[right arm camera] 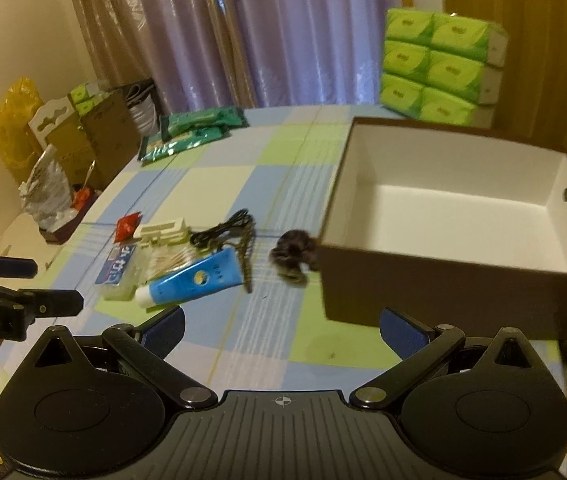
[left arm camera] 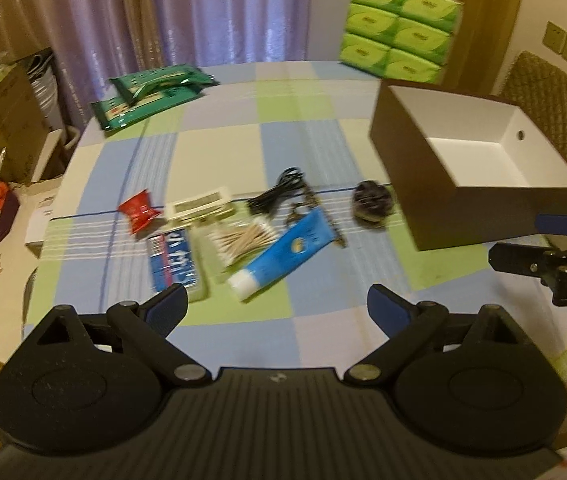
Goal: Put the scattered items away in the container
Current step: 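Withdraw both tools from the box back toward the table items, then grasp the blue floss box with left tool while right tool grasps brown scrunchie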
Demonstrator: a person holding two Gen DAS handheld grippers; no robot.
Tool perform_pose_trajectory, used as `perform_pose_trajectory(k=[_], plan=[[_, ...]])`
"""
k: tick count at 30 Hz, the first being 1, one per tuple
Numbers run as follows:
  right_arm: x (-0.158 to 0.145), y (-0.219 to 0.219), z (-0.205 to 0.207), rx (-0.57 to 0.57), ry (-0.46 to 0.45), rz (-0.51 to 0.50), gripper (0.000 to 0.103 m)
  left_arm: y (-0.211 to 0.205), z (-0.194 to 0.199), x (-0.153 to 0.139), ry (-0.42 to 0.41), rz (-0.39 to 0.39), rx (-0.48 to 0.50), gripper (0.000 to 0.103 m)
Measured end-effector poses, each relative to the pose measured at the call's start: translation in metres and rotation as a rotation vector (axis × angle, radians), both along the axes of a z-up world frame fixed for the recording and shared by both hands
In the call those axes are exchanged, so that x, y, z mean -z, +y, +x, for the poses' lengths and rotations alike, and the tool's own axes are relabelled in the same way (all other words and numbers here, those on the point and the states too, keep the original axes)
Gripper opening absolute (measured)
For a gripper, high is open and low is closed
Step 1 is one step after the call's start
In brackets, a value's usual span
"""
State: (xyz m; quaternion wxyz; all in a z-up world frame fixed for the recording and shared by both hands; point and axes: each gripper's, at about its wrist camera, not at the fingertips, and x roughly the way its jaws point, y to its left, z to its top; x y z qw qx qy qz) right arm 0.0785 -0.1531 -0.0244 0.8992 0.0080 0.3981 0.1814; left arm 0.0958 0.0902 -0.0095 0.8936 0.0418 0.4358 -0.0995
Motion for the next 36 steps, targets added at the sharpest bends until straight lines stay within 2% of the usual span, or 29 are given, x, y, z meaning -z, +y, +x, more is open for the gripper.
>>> perform_pose_trajectory(k=[9, 14, 15, 17, 18, 23, 26, 36], plan=[[0.033, 0.029, 0.011, -0.010, 0.044, -0.006, 0.101, 0.038, 0.011, 0.030, 0.052, 0.010, -0.057, 0.090], [0.047, 0.044, 0.022, 0.010, 0.050, -0.013, 0.100, 0.052, 0.025, 0.045, 0.078, 0.013, -0.073, 0.082], [0.049, 0.048, 0.024, 0.013, 0.044, -0.017, 0.098, 0.054, 0.028, 0.048, 0.080, 0.016, -0.075, 0.082], [0.051, 0.054, 0.029, 0.022, 0.033, -0.016, 0.085, 0.058, 0.036, 0.054, 0.088, 0.020, -0.079, 0.080], [0.053, 0.057, 0.033, 0.033, 0.033, -0.014, 0.083, 0.060, 0.040, 0.056, 0.091, 0.020, -0.080, 0.080], [0.061, 0.070, 0.048, 0.106, 0.018, -0.005, 0.053, 0.067, 0.064, 0.067, 0.096, 0.026, -0.081, 0.075], [0.066, 0.079, 0.056, 0.140, 0.000, -0.035, 0.048, 0.069, 0.080, 0.075, 0.104, 0.027, -0.077, 0.075], [0.079, 0.086, 0.072, 0.205, 0.009, -0.088, 0.047, 0.072, 0.132, 0.107, 0.153, 0.066, -0.054, 0.066]])
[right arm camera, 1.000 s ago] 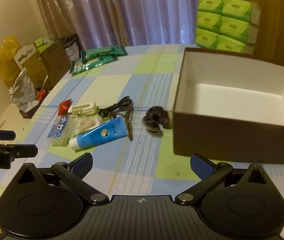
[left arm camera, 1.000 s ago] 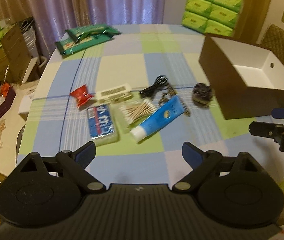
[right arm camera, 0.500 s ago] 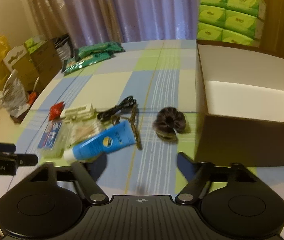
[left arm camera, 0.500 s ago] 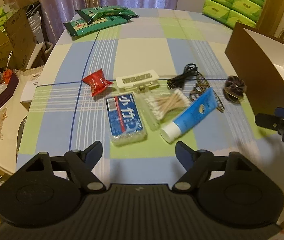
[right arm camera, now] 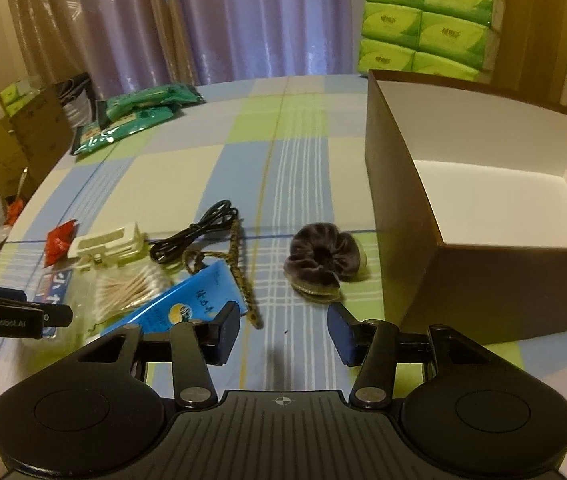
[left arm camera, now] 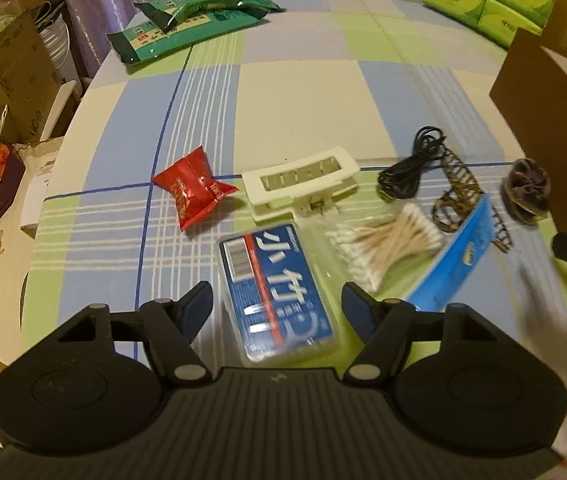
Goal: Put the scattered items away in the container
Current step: 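Grasp the blue floss box with left tool while right tool grasps brown scrunchie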
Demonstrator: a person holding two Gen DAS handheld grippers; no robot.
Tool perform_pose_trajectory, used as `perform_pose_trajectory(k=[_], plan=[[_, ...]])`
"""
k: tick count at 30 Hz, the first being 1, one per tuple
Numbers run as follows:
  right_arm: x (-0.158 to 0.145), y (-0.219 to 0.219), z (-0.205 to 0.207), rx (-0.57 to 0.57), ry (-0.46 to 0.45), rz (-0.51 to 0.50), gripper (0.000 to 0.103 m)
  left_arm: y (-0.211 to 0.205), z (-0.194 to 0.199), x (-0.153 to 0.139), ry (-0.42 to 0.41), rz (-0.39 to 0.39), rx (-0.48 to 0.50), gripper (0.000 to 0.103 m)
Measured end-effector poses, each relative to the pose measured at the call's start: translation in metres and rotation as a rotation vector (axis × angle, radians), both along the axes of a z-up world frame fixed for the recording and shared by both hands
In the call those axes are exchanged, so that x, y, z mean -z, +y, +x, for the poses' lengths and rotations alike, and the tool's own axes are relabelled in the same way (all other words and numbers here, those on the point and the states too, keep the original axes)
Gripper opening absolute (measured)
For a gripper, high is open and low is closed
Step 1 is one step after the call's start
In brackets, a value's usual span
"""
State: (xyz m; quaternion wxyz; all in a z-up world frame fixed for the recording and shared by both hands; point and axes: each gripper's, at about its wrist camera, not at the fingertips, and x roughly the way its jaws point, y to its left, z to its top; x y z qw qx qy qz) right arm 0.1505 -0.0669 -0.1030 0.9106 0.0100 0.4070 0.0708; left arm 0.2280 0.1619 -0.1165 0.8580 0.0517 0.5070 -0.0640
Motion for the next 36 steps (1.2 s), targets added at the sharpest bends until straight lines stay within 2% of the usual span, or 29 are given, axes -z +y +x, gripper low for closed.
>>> perform_pose_trajectory(k=[4, 7, 17, 19, 20, 22, 23, 26, 33, 36], plan=[[0.001, 0.010, 0.006, 0.008, -0.041, -0.056, 0.047, 0.004, 0.013, 0.010, 0.033, -0.012, 0.006, 0.060], [0.004, 0.022, 0.013, 0.015, -0.074, -0.131, 0.047, 0.003, 0.018, 0.014, 0.022, 0.013, 0.015, 0.055], [0.047, 0.055, 0.042, 0.000, -0.071, -0.400, 0.043, 0.014, 0.031, 0.017, 0.017, 0.006, 0.033, 0.054], [0.056, 0.057, 0.045, -0.010, -0.065, -0.430, 0.038, 0.014, 0.031, 0.017, 0.013, 0.007, 0.040, 0.054], [0.059, 0.056, 0.046, -0.016, -0.059, -0.434, 0.029, 0.014, 0.031, 0.017, 0.011, 0.009, 0.045, 0.054], [0.062, 0.052, 0.046, -0.028, -0.046, -0.416, 0.014, 0.014, 0.031, 0.017, 0.008, 0.008, 0.047, 0.053], [0.061, 0.050, 0.045, -0.033, -0.044, -0.405, 0.011, 0.014, 0.030, 0.017, 0.009, 0.007, 0.047, 0.053], [0.051, 0.040, 0.038, -0.039, -0.033, -0.345, 0.008, 0.015, 0.028, 0.017, 0.008, 0.011, 0.048, 0.053], [0.015, 0.011, 0.008, -0.047, 0.008, -0.096, 0.007, 0.017, 0.011, 0.015, 0.014, 0.029, 0.065, 0.053], [0.004, -0.001, -0.004, -0.047, 0.031, -0.028, 0.007, 0.019, 0.001, 0.013, 0.025, 0.030, 0.066, 0.053]])
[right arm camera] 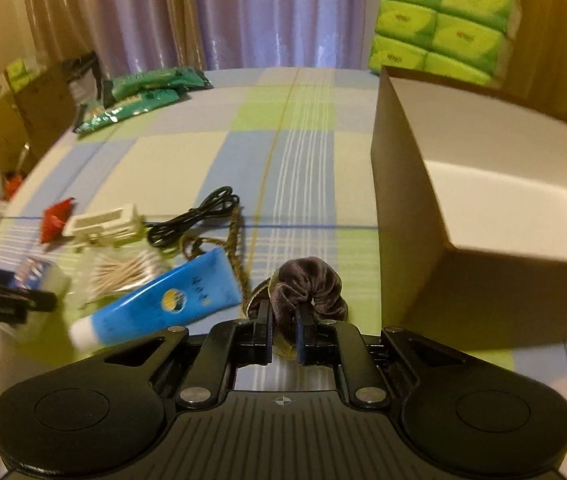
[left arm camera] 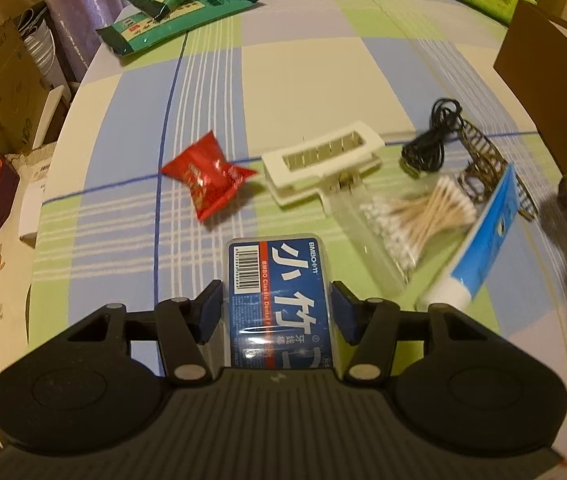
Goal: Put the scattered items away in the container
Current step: 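Grasp the blue floss box with left tool while right tool grasps brown scrunchie, then carry the floss box and scrunchie with both tools into the box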
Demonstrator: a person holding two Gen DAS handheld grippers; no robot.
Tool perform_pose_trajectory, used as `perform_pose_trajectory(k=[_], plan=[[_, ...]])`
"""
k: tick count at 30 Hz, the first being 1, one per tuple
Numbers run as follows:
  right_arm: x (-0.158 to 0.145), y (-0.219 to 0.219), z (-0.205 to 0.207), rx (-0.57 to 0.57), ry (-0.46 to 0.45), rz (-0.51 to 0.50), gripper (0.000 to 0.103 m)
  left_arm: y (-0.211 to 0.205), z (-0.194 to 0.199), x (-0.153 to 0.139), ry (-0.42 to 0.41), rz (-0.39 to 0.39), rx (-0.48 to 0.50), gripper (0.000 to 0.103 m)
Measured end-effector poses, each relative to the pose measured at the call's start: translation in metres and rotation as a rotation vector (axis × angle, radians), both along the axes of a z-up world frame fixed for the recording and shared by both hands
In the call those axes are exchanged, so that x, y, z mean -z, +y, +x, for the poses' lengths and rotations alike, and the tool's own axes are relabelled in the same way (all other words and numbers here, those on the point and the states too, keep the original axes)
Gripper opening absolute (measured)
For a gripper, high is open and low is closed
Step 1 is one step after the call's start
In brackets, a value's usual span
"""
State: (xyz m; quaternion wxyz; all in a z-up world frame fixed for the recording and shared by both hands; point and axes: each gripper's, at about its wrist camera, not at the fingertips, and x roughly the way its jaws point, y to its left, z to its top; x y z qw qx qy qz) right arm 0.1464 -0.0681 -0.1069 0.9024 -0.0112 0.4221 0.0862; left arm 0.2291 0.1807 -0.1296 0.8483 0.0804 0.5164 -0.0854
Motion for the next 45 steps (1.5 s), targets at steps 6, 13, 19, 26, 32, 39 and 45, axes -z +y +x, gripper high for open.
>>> perform_pose_trajectory(k=[6, 13, 19, 26, 32, 39, 45], plan=[[-0.019, -0.021, -0.021, 0.023, 0.024, 0.089, 0.007, 0.001, -0.023, -0.016, -0.005, -0.021, -0.007, 0.053], [-0.038, -0.046, -0.040, 0.026, -0.007, 0.135, 0.007, -0.024, -0.050, -0.060, -0.082, -0.056, 0.034, 0.053], [-0.054, -0.072, -0.058, 0.020, -0.041, 0.161, 0.007, -0.069, -0.070, -0.091, -0.126, -0.103, 0.087, 0.053], [-0.071, -0.111, -0.079, 0.031, -0.063, 0.182, 0.008, -0.129, -0.088, -0.110, -0.143, -0.164, 0.176, 0.053], [-0.086, -0.150, -0.090, 0.042, -0.082, 0.193, 0.008, -0.182, -0.095, -0.123, -0.169, -0.211, 0.255, 0.053], [-0.111, -0.197, -0.084, 0.031, -0.137, 0.203, 0.008, -0.242, -0.087, -0.139, -0.215, -0.241, 0.336, 0.053], [-0.134, -0.236, -0.052, 0.004, -0.187, 0.203, 0.008, -0.288, -0.060, -0.145, -0.230, -0.248, 0.361, 0.053]])
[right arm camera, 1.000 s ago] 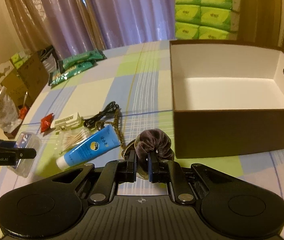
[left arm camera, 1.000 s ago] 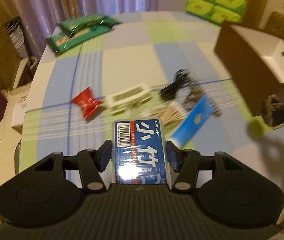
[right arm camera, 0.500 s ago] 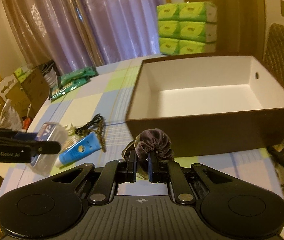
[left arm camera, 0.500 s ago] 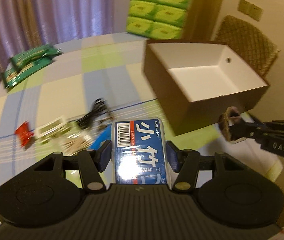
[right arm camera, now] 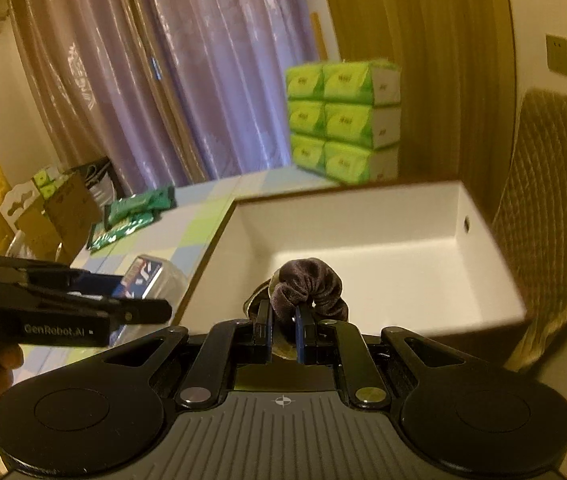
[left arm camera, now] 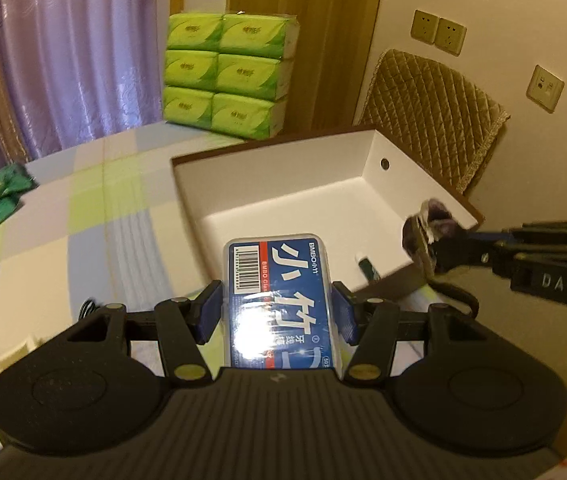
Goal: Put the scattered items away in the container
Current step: 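Carry the floss box and scrunchie with both tools into the box, then open both tools to release the floss box and scrunchie in the box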
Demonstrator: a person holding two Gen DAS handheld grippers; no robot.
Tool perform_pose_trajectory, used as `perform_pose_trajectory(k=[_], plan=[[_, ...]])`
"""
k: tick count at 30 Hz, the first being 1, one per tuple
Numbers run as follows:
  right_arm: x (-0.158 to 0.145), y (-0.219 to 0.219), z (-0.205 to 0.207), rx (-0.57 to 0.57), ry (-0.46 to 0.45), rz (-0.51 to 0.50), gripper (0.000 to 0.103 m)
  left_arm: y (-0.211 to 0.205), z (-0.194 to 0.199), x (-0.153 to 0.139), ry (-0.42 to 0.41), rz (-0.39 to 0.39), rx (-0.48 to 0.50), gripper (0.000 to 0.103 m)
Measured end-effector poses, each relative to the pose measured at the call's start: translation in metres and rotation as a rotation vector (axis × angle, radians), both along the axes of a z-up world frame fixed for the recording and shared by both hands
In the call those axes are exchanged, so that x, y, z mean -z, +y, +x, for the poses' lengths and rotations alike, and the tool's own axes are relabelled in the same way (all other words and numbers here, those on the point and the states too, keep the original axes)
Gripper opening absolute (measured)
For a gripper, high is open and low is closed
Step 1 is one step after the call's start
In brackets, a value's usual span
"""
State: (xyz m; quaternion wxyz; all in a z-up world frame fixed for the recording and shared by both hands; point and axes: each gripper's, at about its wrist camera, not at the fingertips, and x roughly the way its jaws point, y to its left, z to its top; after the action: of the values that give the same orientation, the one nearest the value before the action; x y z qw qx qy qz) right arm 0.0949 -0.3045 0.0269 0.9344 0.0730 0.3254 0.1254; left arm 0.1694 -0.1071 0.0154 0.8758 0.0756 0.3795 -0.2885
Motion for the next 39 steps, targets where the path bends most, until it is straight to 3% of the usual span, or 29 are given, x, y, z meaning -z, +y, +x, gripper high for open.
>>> perform_pose_trajectory(k=[7, 15, 22, 33, 37, 39], plan=[[0.013, -0.022, 0.062, -0.040, 0.086, -0.033, 0.008, -0.043, 0.050, 0.009, 0.035, 0.059, -0.006, 0.053], [0.054, -0.029, 0.125, -0.129, 0.316, -0.073, 0.008, -0.073, 0.093, 0.040, 0.135, 0.160, 0.000, 0.053], [0.081, -0.023, 0.146, -0.220, 0.440, -0.106, 0.008, -0.089, 0.107, 0.069, 0.182, 0.285, 0.045, 0.053], [0.089, -0.023, 0.155, -0.252, 0.489, -0.146, 0.009, -0.100, 0.102, 0.090, 0.207, 0.371, 0.084, 0.053], [0.087, -0.022, 0.154, -0.255, 0.476, -0.160, 0.052, -0.100, 0.103, 0.093, 0.218, 0.379, 0.077, 0.055], [0.086, -0.020, 0.153, -0.262, 0.470, -0.162, 0.054, -0.100, 0.102, 0.092, 0.211, 0.382, 0.074, 0.059]])
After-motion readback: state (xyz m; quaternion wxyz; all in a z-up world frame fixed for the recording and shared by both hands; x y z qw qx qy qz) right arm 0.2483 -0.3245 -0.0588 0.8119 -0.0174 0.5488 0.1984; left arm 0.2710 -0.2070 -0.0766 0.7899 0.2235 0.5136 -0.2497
